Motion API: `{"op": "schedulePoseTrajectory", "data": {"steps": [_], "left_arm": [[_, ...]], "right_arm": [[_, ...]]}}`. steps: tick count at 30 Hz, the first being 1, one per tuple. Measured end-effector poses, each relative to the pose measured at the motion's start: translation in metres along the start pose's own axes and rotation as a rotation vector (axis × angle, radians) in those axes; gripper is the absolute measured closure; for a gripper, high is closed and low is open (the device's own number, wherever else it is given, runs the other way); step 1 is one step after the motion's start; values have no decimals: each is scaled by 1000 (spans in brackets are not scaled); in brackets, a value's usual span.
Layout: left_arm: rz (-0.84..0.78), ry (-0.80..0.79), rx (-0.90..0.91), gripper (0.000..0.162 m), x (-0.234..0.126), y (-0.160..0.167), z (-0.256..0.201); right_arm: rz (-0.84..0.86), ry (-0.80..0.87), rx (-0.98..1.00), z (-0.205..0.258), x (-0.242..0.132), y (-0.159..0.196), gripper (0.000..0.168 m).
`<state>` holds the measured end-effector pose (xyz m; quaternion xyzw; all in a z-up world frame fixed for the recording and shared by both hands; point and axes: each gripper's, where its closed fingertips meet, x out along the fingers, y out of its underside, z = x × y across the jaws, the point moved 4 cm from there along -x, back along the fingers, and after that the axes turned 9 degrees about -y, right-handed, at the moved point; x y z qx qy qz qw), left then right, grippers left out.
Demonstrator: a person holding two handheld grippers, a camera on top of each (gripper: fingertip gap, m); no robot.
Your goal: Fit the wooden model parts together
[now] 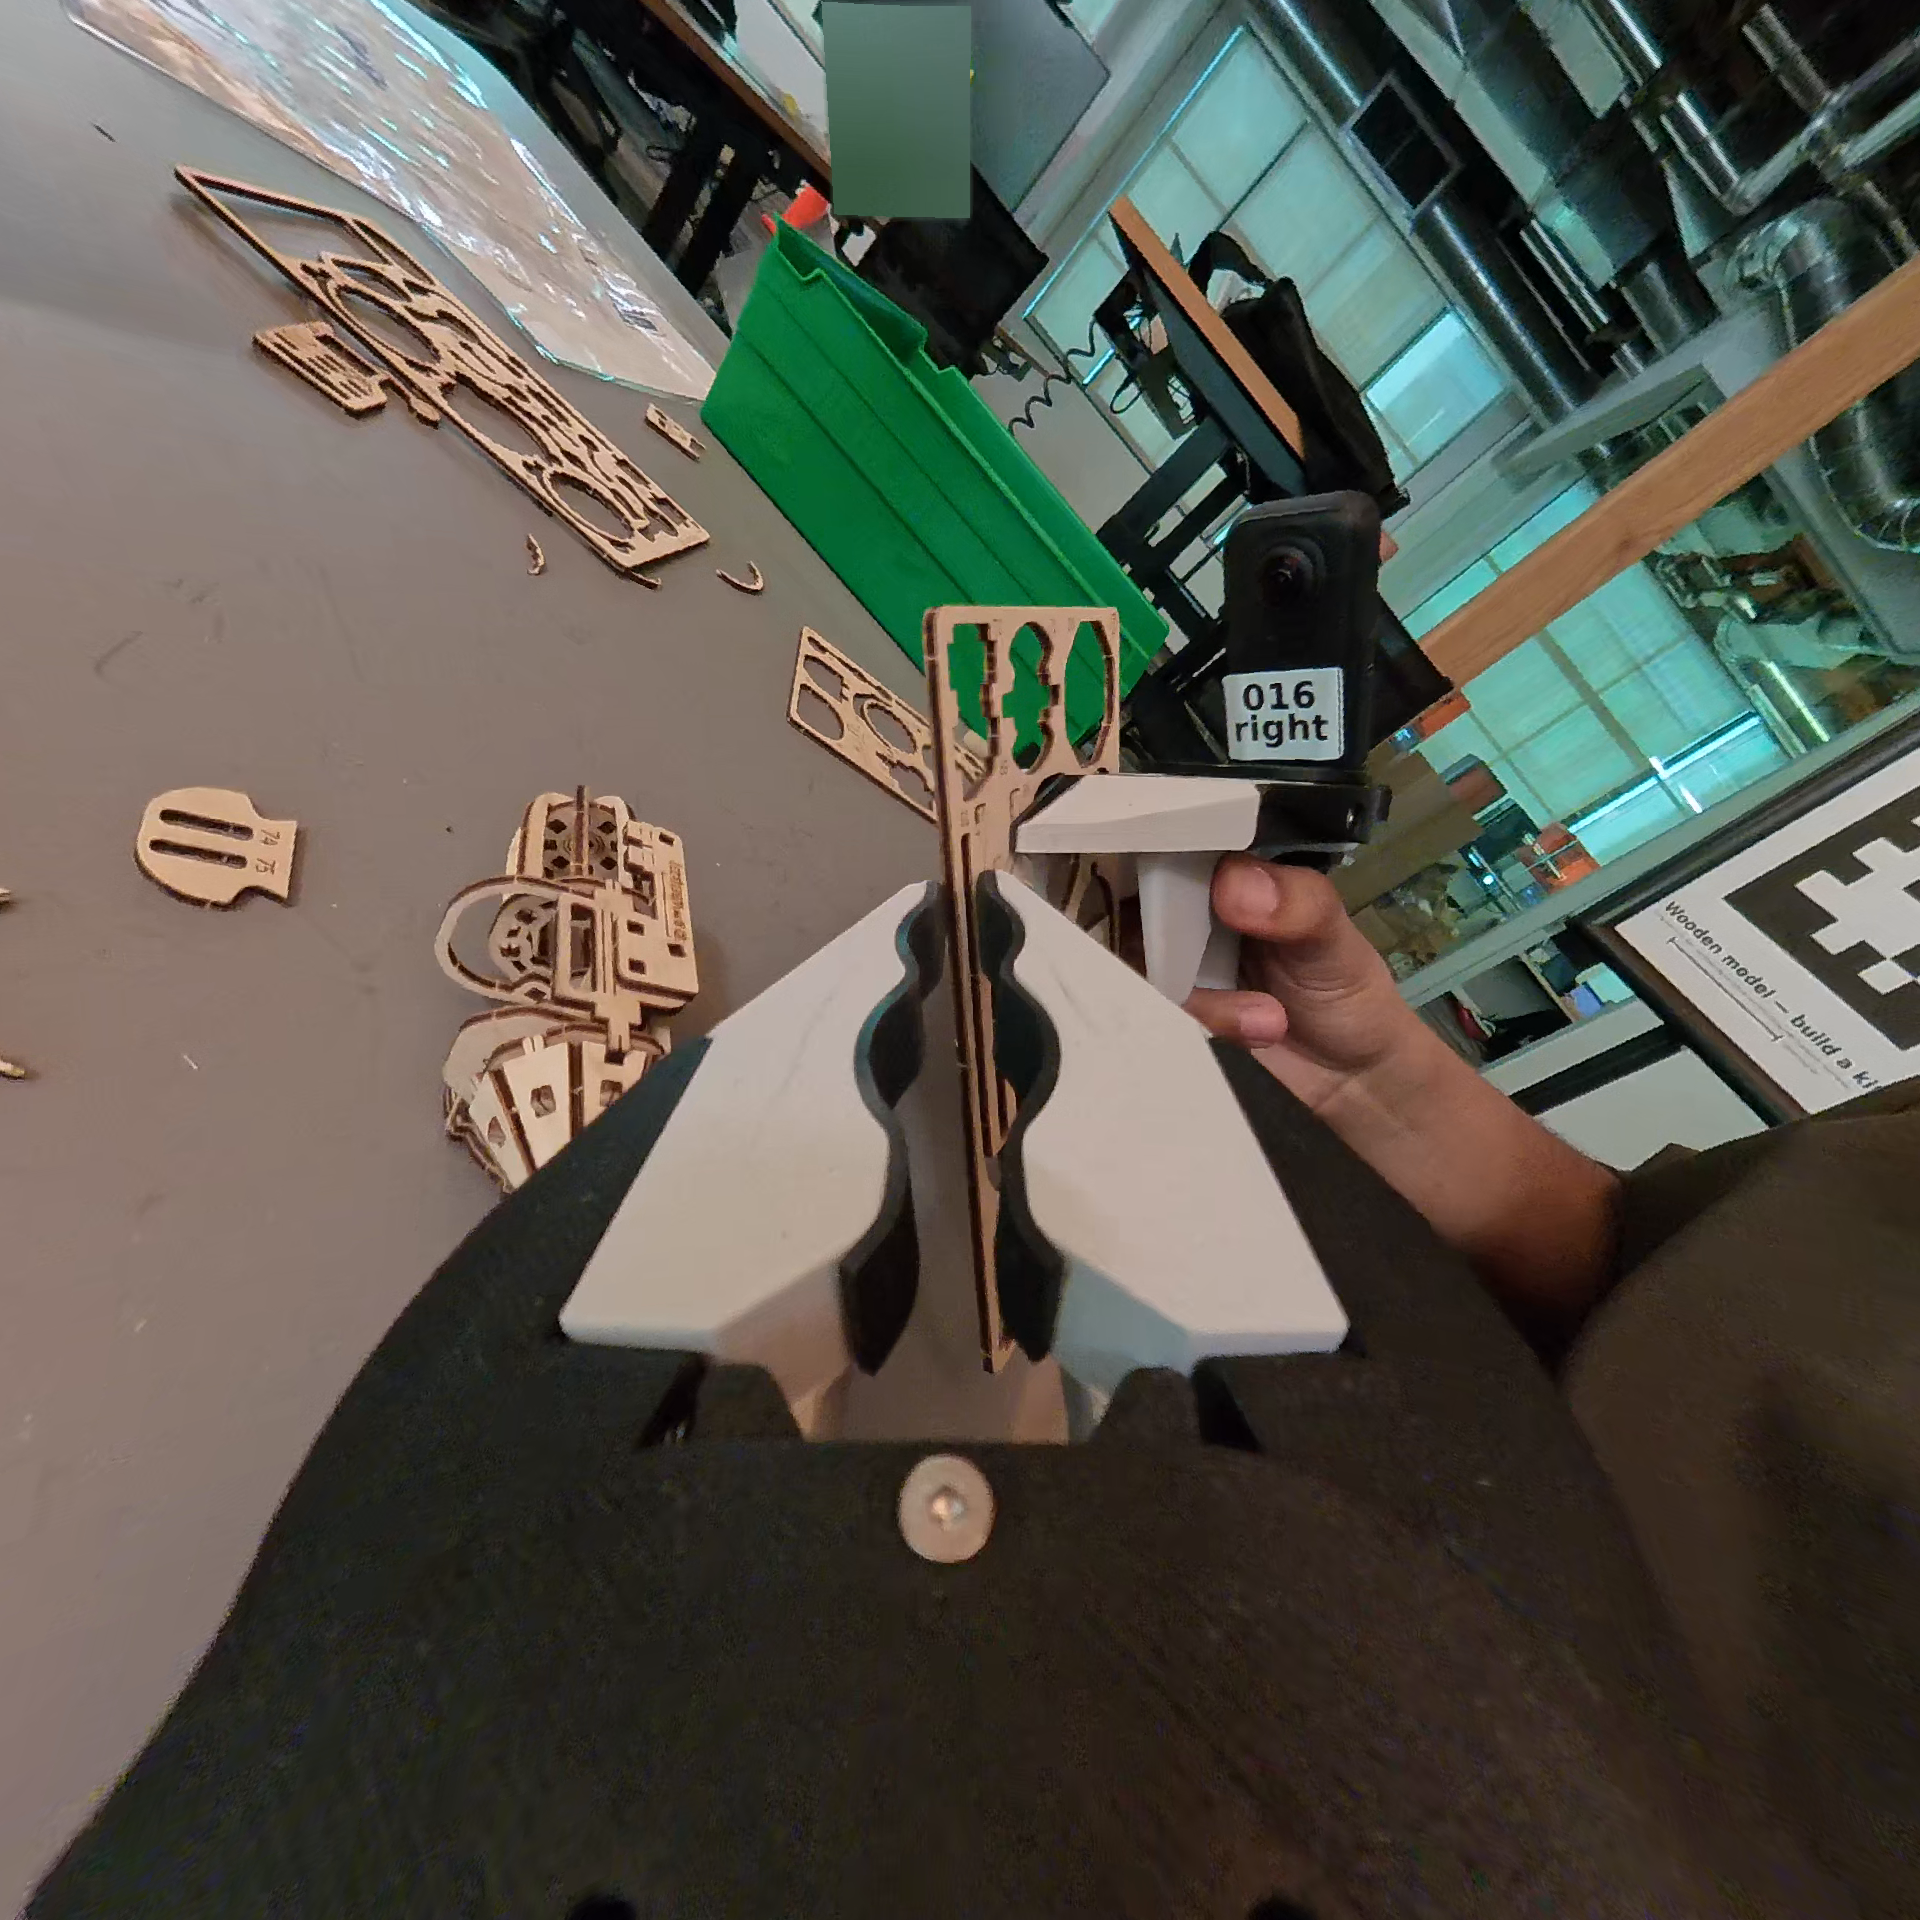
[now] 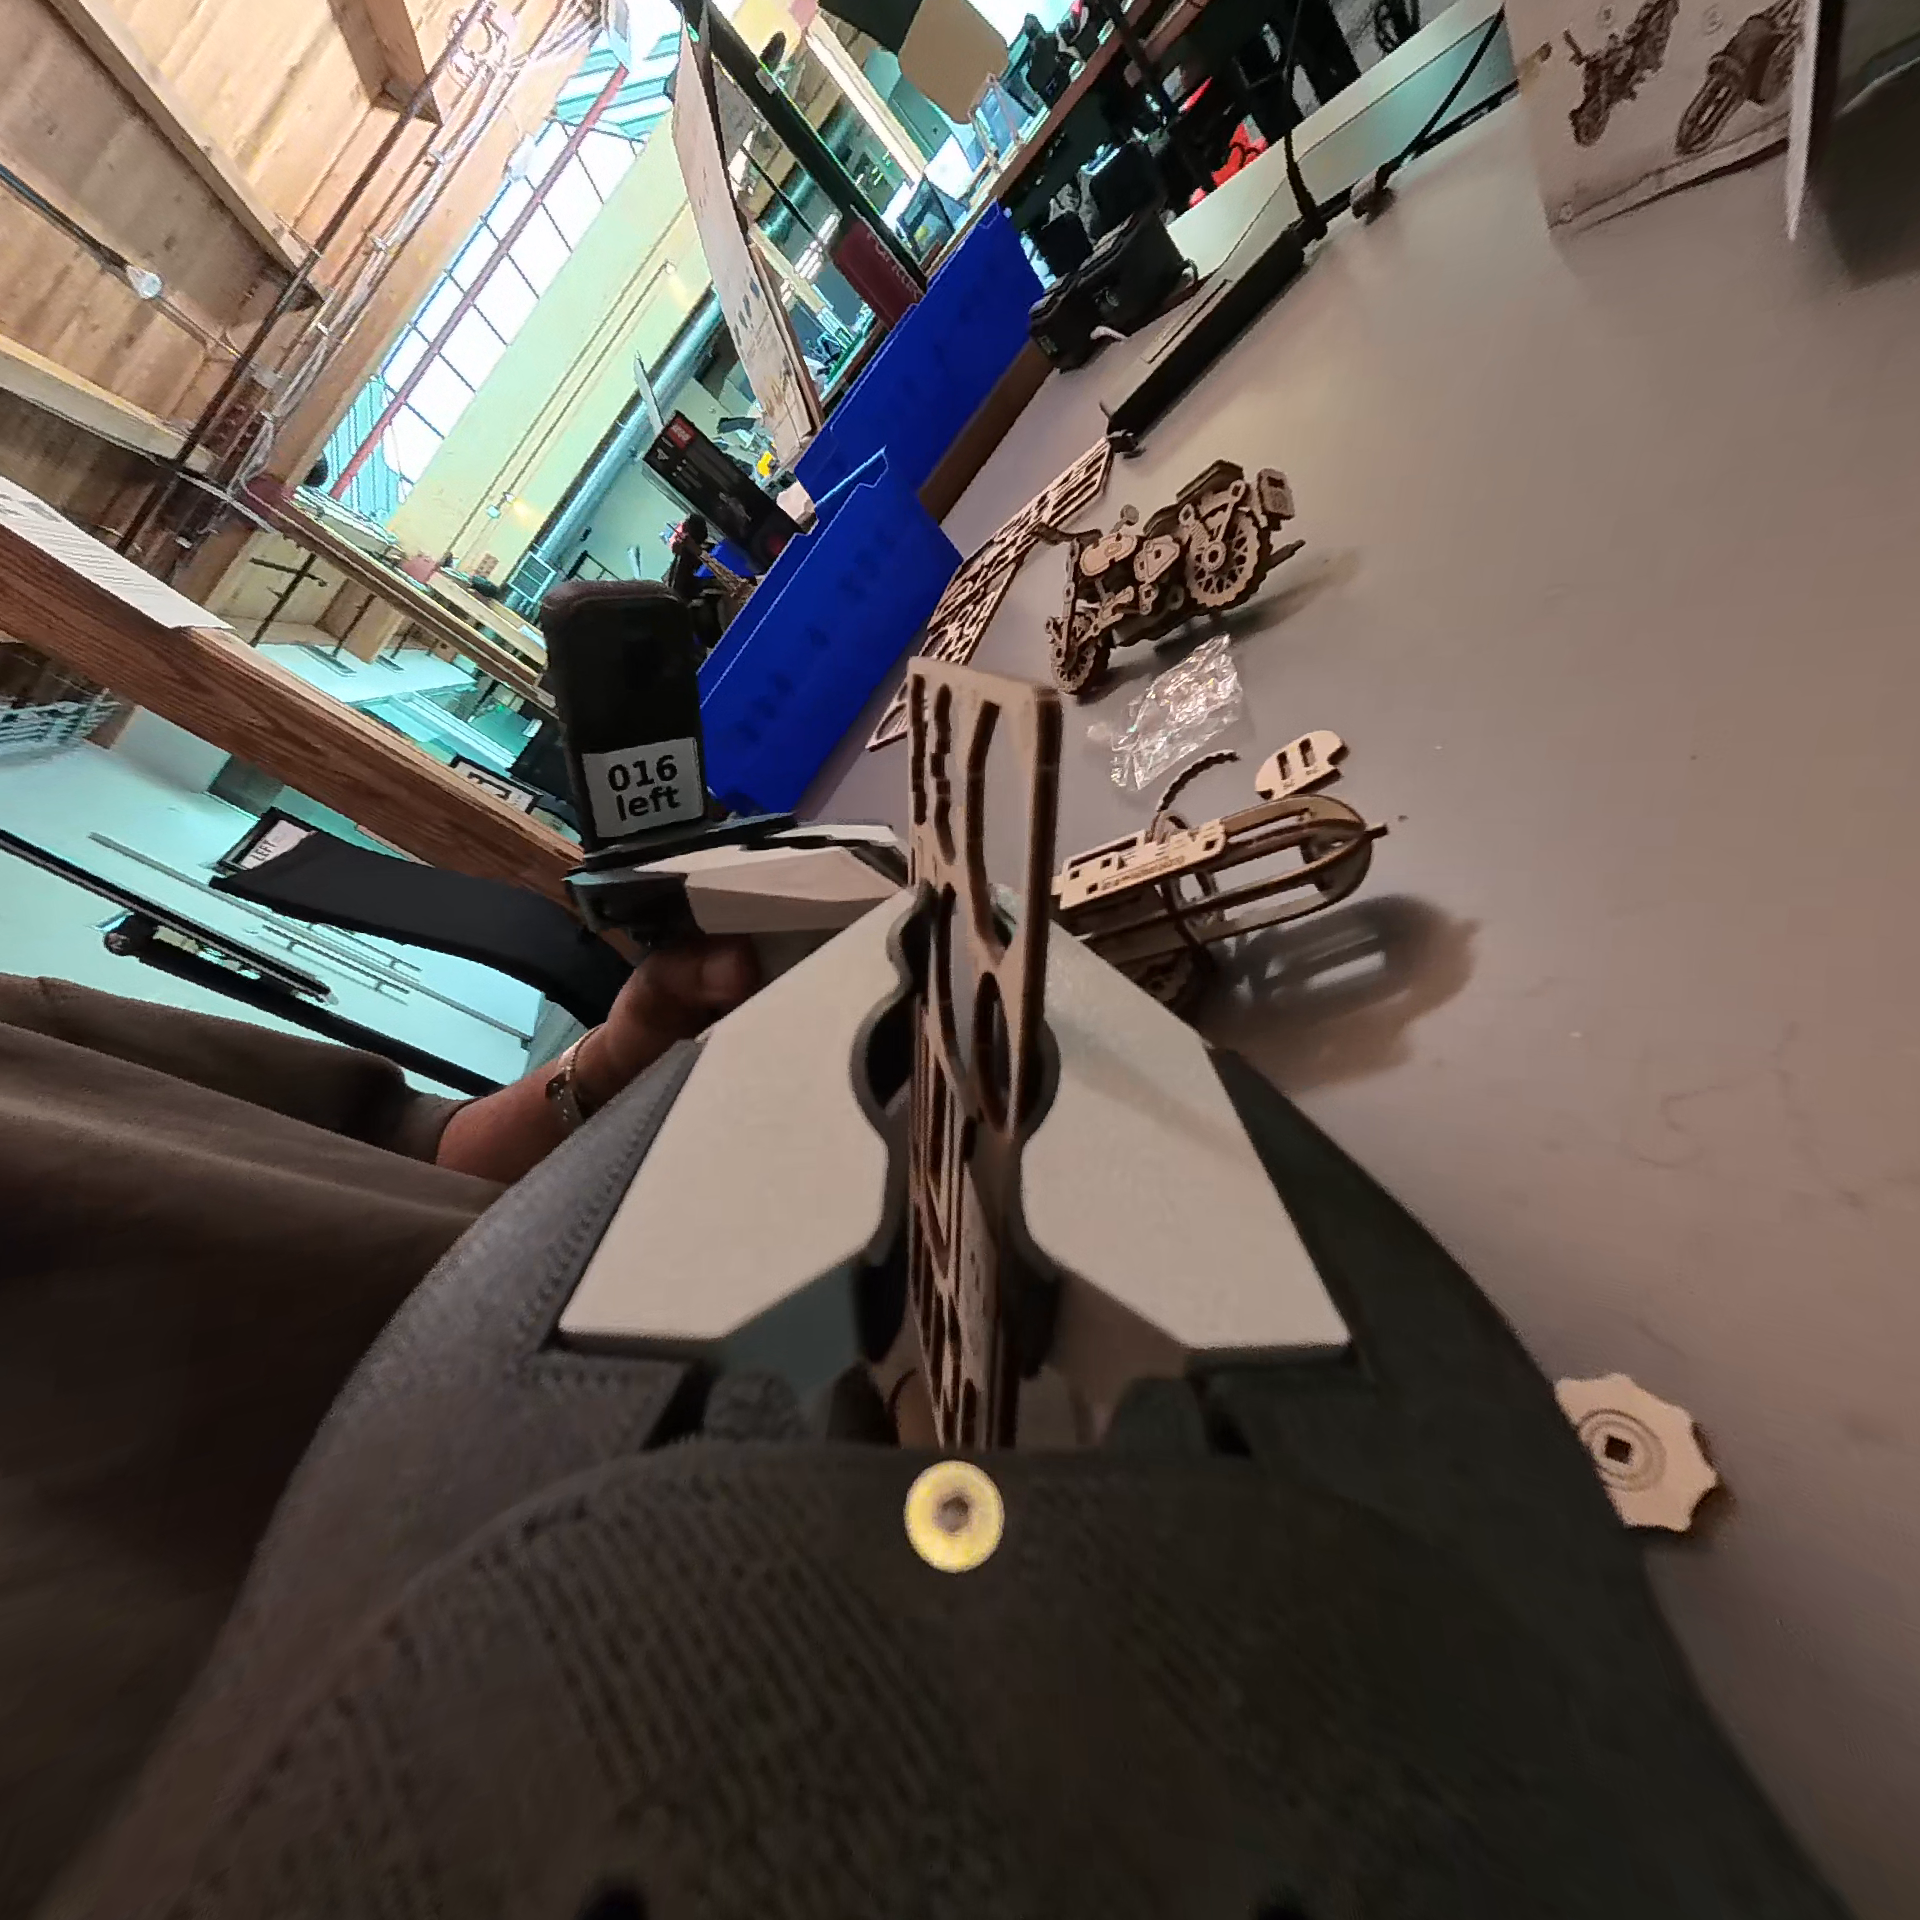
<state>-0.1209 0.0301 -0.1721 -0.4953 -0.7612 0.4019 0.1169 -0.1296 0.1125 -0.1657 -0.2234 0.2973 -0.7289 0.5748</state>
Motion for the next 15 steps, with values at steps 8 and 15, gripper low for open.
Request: {"op": "schedulePoseTrajectory", "data": {"steps": [8,15], "left_arm": [[-8,5,-5,157,1,0,-2],[-10,3,7,158,1,1,-4]], "right_arm": [[-22,-55,66,-1,-2,-1,165],[-25,-79,92,-1,-4,-2,164]]}}
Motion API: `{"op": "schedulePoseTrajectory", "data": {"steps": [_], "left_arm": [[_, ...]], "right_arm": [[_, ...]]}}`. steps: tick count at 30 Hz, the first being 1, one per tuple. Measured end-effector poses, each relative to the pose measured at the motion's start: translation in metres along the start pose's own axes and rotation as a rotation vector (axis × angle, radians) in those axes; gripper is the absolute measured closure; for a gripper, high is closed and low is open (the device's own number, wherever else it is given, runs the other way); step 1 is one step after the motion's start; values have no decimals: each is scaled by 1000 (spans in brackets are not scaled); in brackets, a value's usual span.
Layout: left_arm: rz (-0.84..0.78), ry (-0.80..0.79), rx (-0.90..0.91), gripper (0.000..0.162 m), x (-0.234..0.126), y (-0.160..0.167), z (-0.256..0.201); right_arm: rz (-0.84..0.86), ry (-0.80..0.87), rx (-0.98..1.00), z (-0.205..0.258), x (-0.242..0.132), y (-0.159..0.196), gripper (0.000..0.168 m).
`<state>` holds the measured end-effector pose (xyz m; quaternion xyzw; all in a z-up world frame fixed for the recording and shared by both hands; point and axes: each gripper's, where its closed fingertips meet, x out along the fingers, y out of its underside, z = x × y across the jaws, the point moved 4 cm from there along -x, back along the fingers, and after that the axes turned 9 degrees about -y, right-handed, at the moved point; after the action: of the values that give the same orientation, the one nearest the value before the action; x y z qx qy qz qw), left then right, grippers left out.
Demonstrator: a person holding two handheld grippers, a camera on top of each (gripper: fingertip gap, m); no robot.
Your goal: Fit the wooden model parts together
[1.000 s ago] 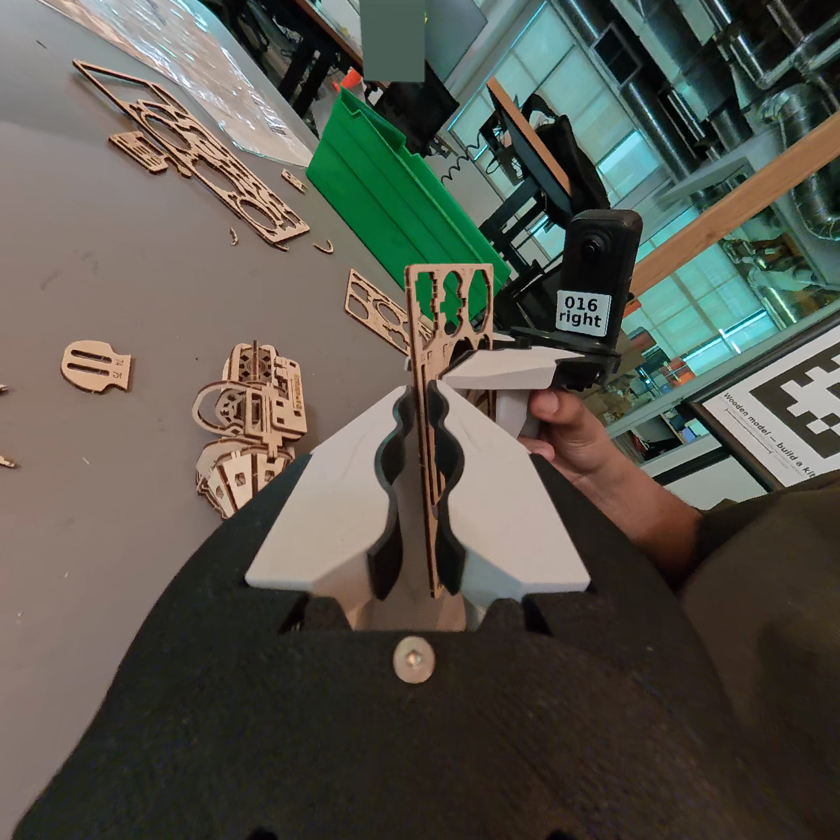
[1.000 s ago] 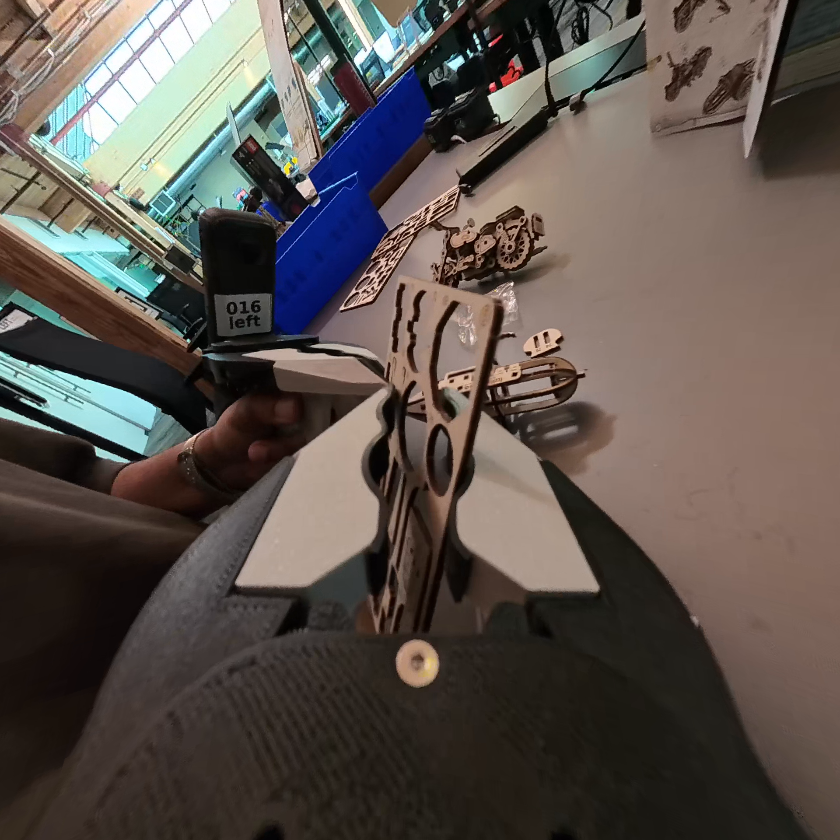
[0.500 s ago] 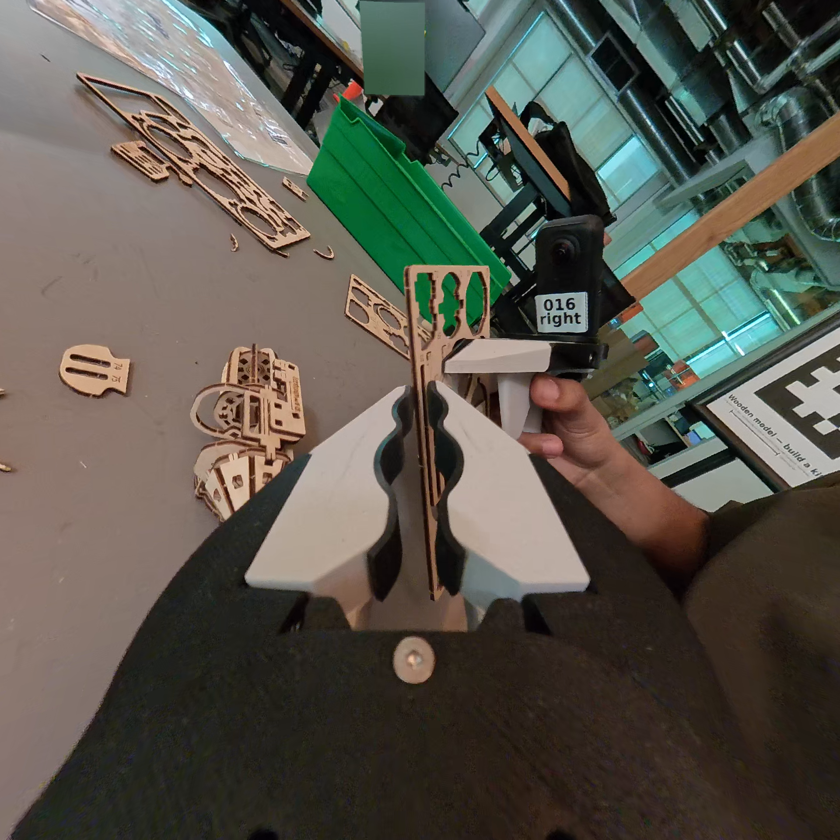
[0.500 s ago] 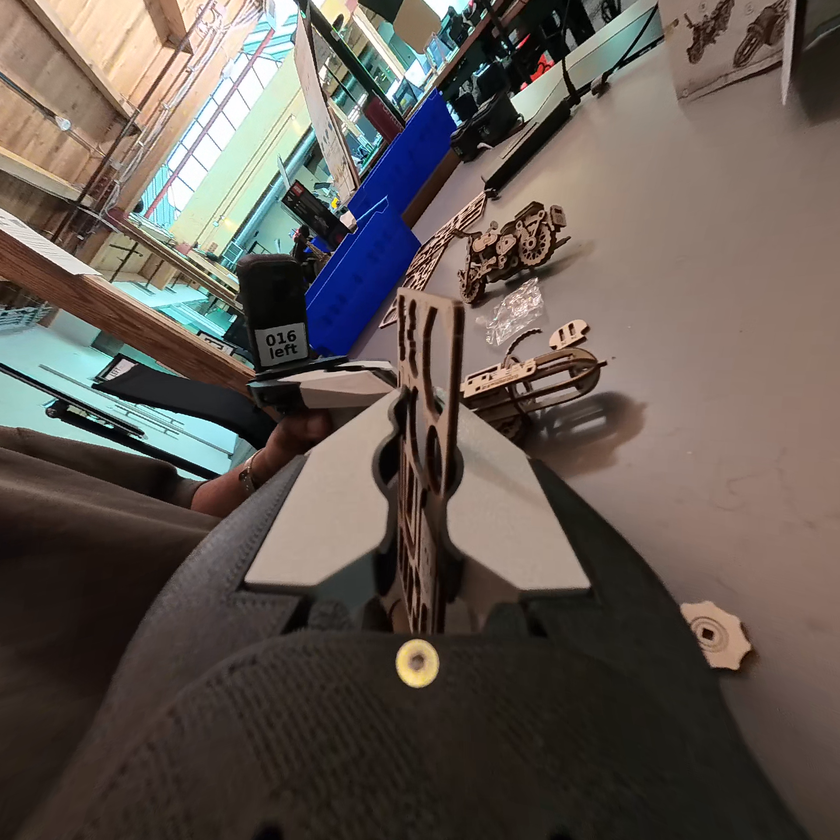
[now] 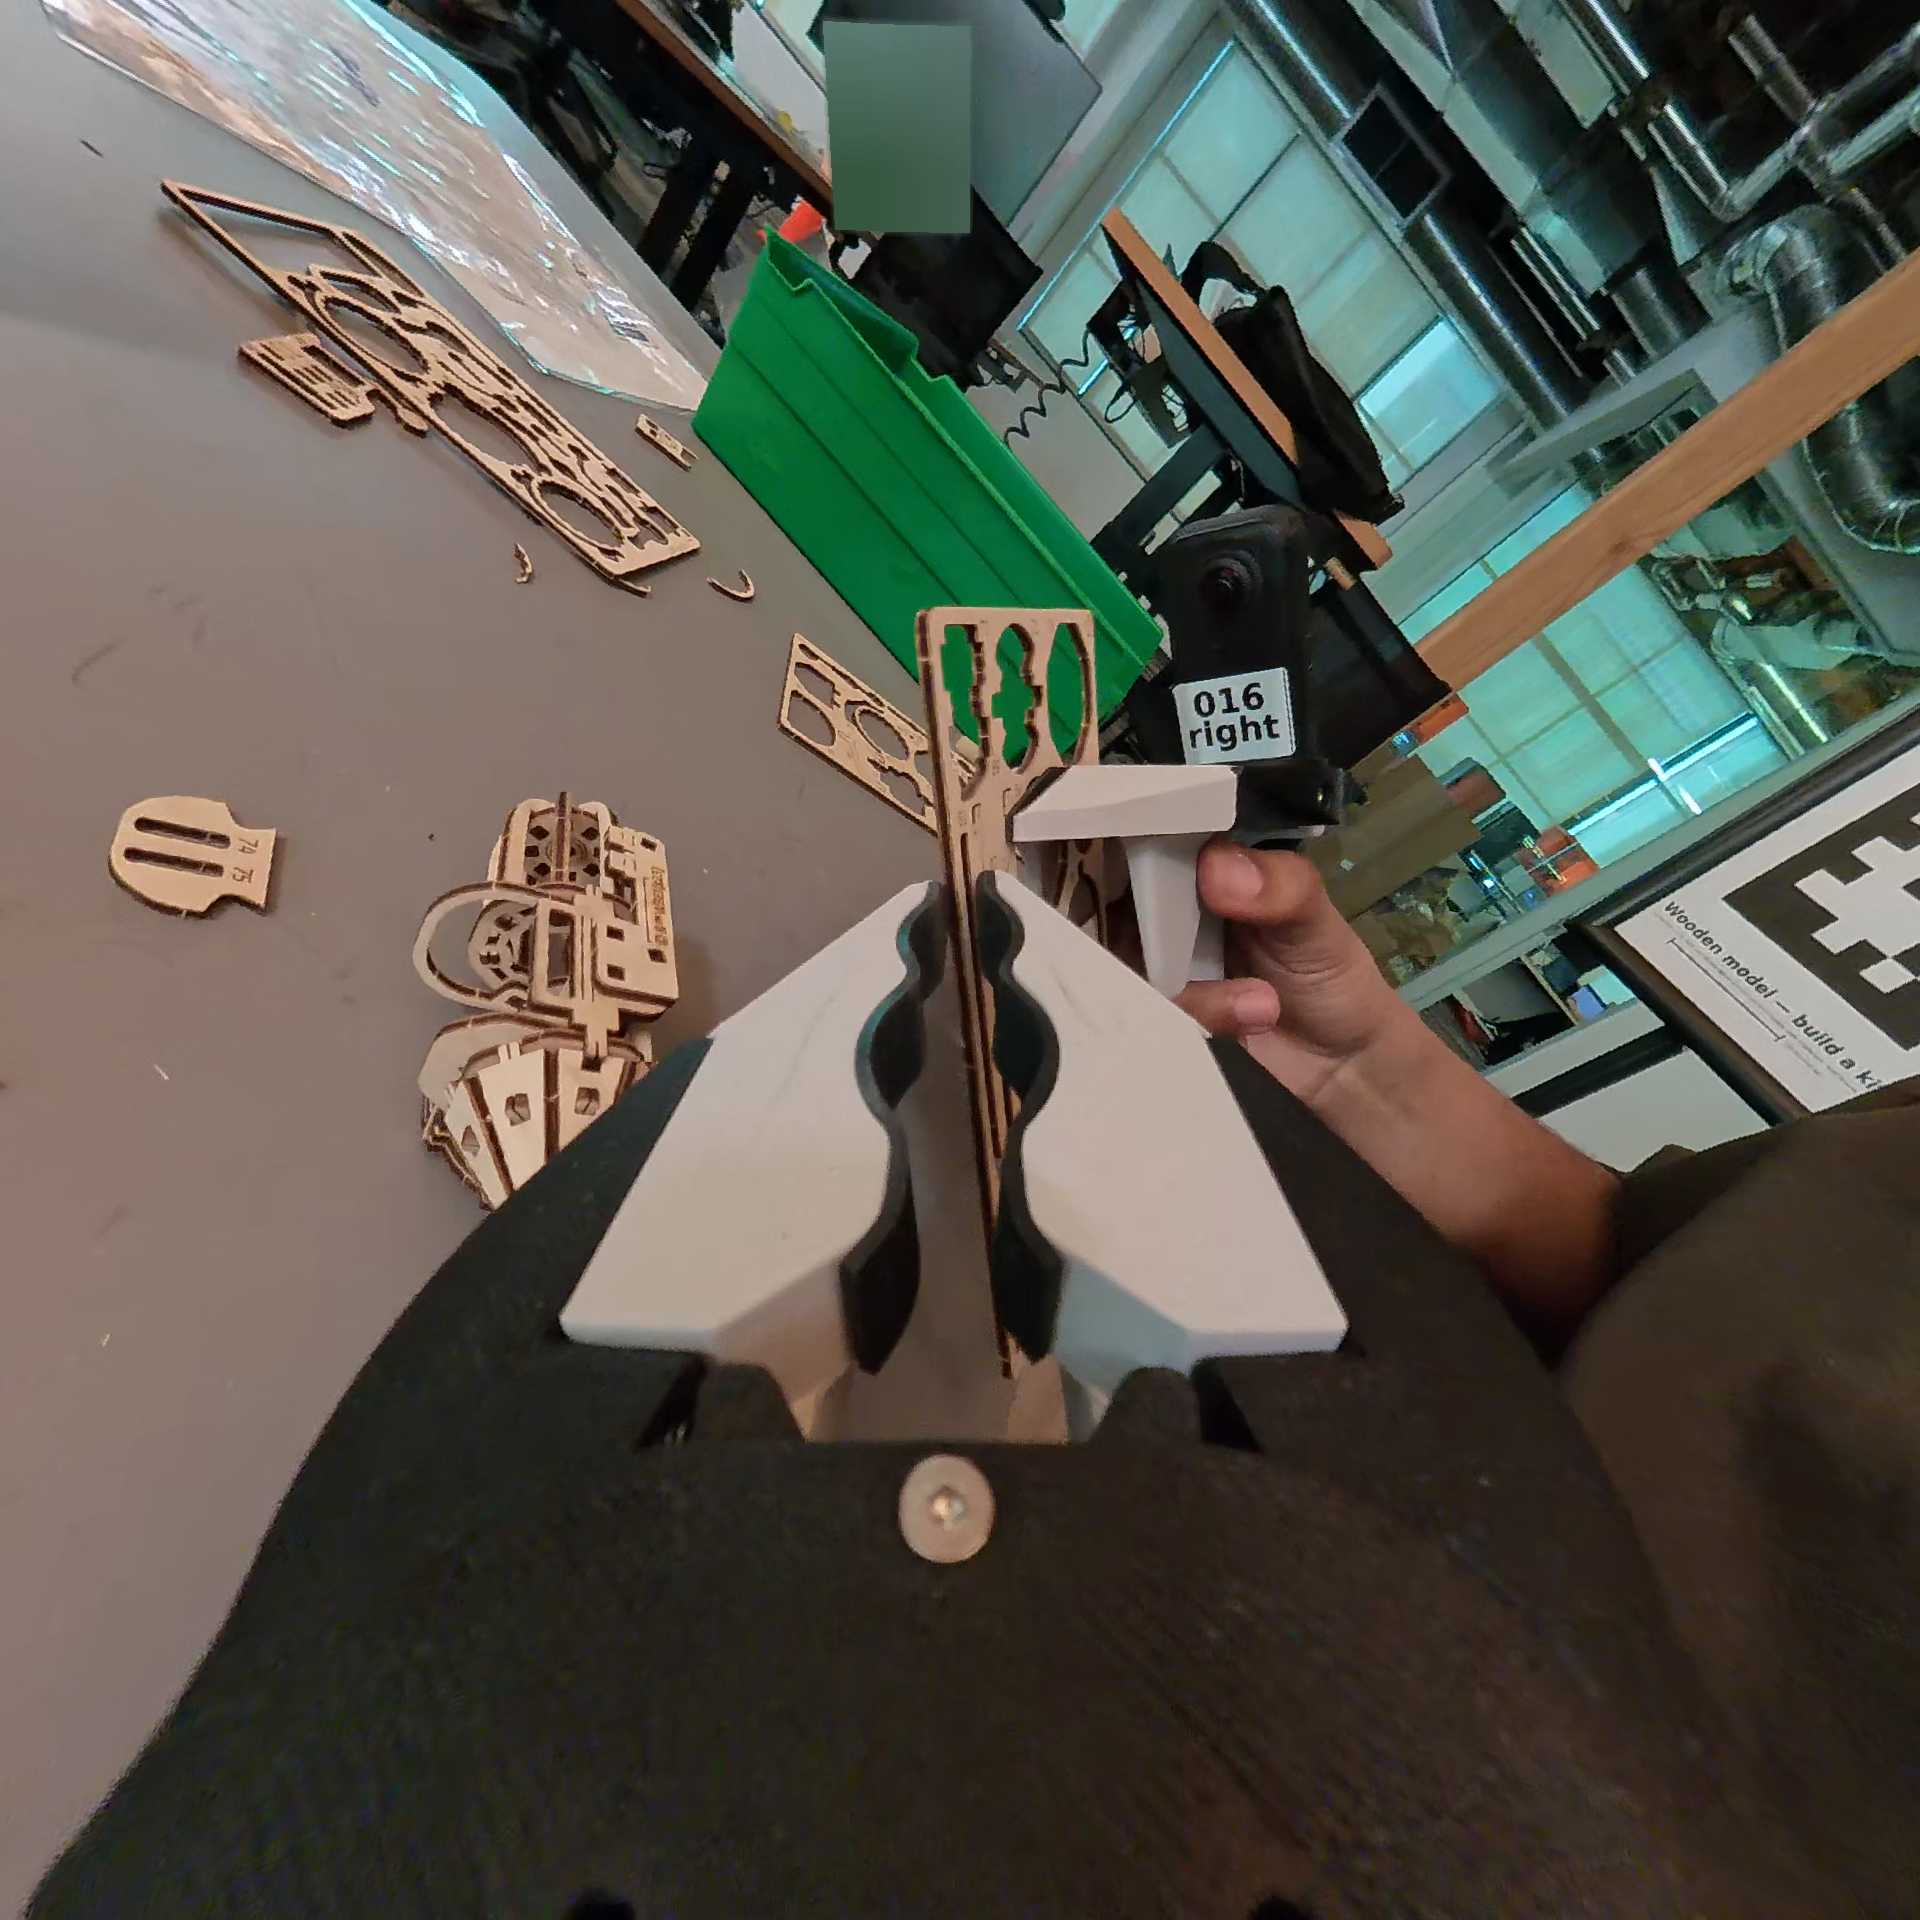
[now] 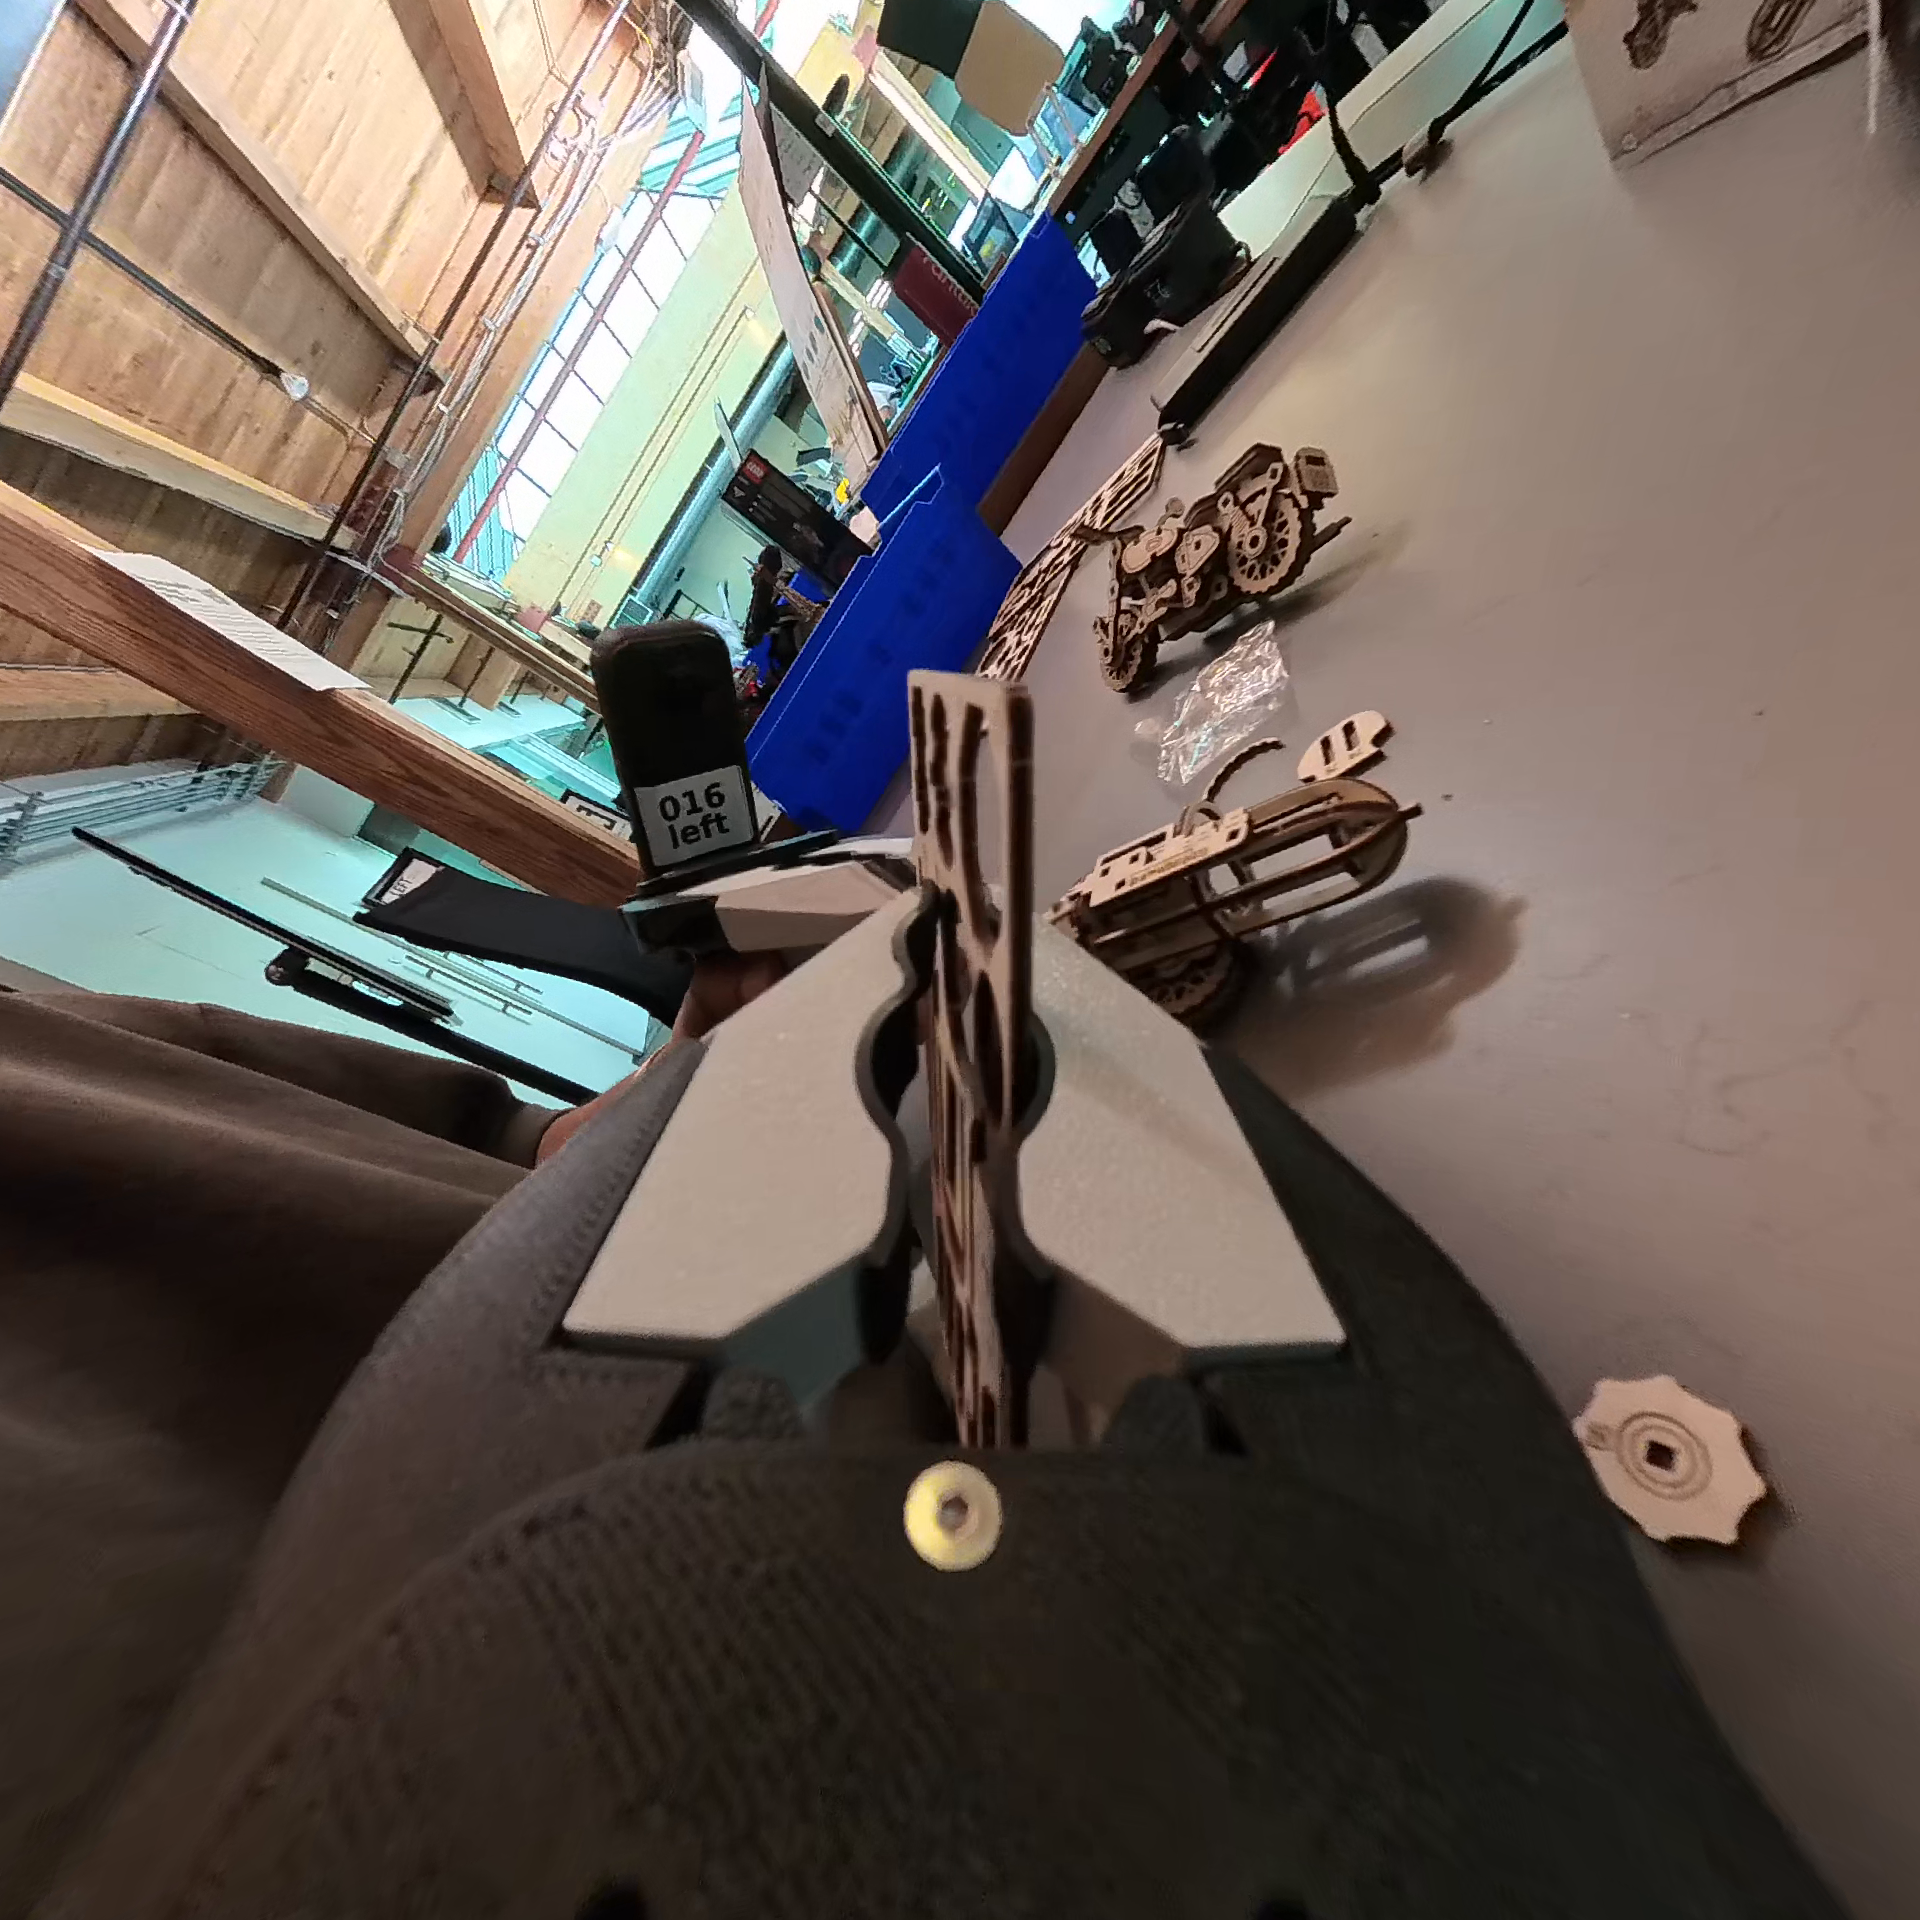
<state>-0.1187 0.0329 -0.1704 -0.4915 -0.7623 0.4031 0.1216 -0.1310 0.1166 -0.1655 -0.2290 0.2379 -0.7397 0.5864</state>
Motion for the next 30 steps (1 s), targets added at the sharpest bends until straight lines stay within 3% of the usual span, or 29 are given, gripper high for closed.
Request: {"op": "schedulePoseTrajectory", "data": {"steps": [9,21,27,30], "left_arm": [[-15,-85,145,157,3,4,-4],[-12,-72,83,157,3,4,-3],[-7,-70,93,157,3,5,-2],[-9,-72,150,156,3,5,-3]], "right_arm": [[67,72,-117,1,-3,-3,163],[71,101,-147,-3,-4,-1,151],[73,104,-146,-3,-4,-1,153],[69,82,-131,-1,-3,0,162]]}}
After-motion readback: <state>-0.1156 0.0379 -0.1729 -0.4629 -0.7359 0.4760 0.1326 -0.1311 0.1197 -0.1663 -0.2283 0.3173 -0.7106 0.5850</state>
